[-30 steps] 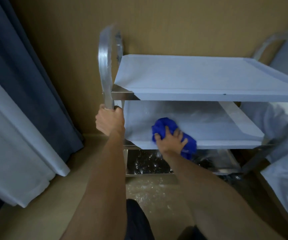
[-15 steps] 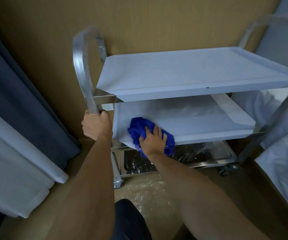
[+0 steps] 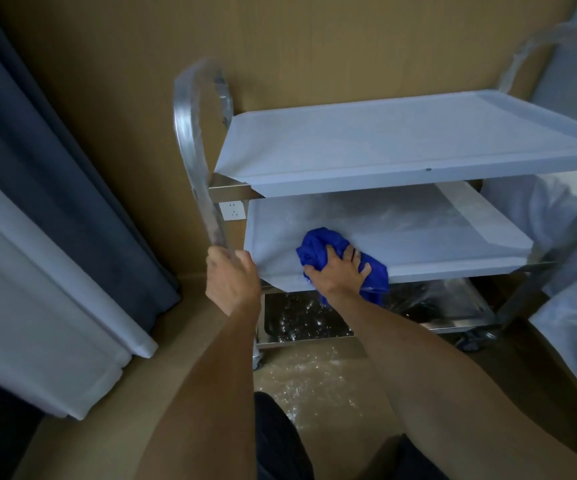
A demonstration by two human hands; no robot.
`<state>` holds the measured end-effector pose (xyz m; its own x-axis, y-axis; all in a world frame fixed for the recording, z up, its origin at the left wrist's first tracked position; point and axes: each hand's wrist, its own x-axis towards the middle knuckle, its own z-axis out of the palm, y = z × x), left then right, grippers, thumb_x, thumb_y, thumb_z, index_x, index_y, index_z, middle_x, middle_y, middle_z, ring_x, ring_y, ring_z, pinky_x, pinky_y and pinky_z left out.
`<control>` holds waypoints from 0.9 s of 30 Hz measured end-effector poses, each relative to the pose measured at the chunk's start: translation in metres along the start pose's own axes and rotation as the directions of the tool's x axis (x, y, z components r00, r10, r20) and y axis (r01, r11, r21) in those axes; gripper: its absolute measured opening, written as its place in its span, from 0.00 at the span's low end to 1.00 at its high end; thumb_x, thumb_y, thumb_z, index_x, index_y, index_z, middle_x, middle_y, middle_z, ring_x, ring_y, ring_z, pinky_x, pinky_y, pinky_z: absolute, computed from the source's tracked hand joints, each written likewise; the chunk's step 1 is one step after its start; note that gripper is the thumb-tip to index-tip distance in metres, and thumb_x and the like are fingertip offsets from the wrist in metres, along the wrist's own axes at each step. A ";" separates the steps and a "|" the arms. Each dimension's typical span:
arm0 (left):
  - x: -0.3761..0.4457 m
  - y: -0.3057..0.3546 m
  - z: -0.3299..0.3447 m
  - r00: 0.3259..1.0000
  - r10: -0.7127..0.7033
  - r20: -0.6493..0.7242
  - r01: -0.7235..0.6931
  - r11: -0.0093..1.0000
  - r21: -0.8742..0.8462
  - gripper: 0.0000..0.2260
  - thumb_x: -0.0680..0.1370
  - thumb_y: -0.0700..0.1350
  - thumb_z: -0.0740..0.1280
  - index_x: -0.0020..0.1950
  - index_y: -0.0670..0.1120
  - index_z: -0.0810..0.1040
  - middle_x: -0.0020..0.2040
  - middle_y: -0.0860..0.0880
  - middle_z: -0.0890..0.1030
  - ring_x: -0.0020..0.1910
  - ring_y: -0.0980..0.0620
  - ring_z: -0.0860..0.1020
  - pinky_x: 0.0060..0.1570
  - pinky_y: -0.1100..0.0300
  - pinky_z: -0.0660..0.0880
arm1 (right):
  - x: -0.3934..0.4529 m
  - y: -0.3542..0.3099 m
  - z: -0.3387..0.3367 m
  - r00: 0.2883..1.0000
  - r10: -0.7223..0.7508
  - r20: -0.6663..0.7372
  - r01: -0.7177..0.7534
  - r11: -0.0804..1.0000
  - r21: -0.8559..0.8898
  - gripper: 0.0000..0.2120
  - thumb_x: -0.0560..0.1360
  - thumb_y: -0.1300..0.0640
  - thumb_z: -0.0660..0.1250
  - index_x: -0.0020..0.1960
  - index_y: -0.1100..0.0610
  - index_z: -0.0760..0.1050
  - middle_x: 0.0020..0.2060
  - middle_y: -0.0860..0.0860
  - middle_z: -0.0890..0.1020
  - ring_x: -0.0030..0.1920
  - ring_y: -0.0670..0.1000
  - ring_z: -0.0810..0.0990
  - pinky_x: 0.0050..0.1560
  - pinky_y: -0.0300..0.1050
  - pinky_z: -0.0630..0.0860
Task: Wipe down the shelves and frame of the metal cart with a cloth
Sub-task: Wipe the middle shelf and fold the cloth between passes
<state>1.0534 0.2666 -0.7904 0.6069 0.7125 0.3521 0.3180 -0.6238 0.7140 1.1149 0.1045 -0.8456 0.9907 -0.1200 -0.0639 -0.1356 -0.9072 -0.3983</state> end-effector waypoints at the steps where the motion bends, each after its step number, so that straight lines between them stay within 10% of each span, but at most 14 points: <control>1: -0.008 -0.006 0.008 0.993 0.079 0.084 -0.084 0.994 0.064 0.05 0.81 0.47 0.62 0.51 0.47 0.68 0.46 0.48 0.76 0.43 0.48 0.78 0.40 0.56 0.73 | 0.001 -0.002 0.000 1.000 0.005 -0.007 -0.005 1.000 0.016 0.34 0.75 0.33 0.60 0.77 0.46 0.58 0.79 0.58 0.54 0.78 0.62 0.49 0.75 0.66 0.46; 8: -0.037 -0.005 0.065 0.738 0.107 0.666 -0.509 0.735 0.447 0.24 0.83 0.48 0.53 0.76 0.36 0.59 0.76 0.36 0.59 0.75 0.37 0.59 0.72 0.45 0.64 | 0.022 0.022 -0.031 0.997 -0.071 -0.013 0.071 0.996 0.046 0.20 0.72 0.42 0.69 0.60 0.49 0.74 0.57 0.54 0.79 0.61 0.59 0.75 0.65 0.61 0.68; 14: -0.031 0.027 0.078 0.788 0.013 0.615 -0.410 0.757 0.509 0.27 0.81 0.58 0.49 0.64 0.40 0.76 0.59 0.37 0.75 0.57 0.40 0.76 0.53 0.51 0.74 | 0.036 0.114 -0.055 0.981 0.039 -0.190 -0.042 0.999 -0.015 0.23 0.76 0.42 0.62 0.67 0.51 0.70 0.65 0.58 0.74 0.67 0.60 0.69 0.70 0.61 0.63; 18: -0.037 0.056 0.094 0.861 0.132 0.492 -0.363 0.836 0.412 0.14 0.79 0.47 0.58 0.57 0.40 0.77 0.53 0.40 0.77 0.53 0.41 0.76 0.50 0.49 0.75 | 0.041 0.134 -0.058 0.995 0.019 -0.102 -0.028 0.996 -0.087 0.33 0.77 0.37 0.58 0.77 0.46 0.53 0.75 0.63 0.58 0.75 0.66 0.56 0.72 0.68 0.51; 27: -0.064 0.068 0.129 0.874 0.123 0.470 -0.315 0.880 0.355 0.13 0.80 0.44 0.59 0.59 0.41 0.79 0.57 0.40 0.74 0.58 0.41 0.72 0.46 0.48 0.75 | 0.054 0.087 -0.068 0.985 -0.113 -0.129 0.119 0.992 0.037 0.26 0.77 0.48 0.67 0.72 0.48 0.65 0.65 0.59 0.71 0.62 0.60 0.73 0.59 0.56 0.74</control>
<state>1.1299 0.1371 -0.8423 0.9119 0.3951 0.1110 0.3475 -0.8873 0.3032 1.1572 -0.0085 -0.8220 0.9926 -0.0679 0.1004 -0.0174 -0.8993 -0.4370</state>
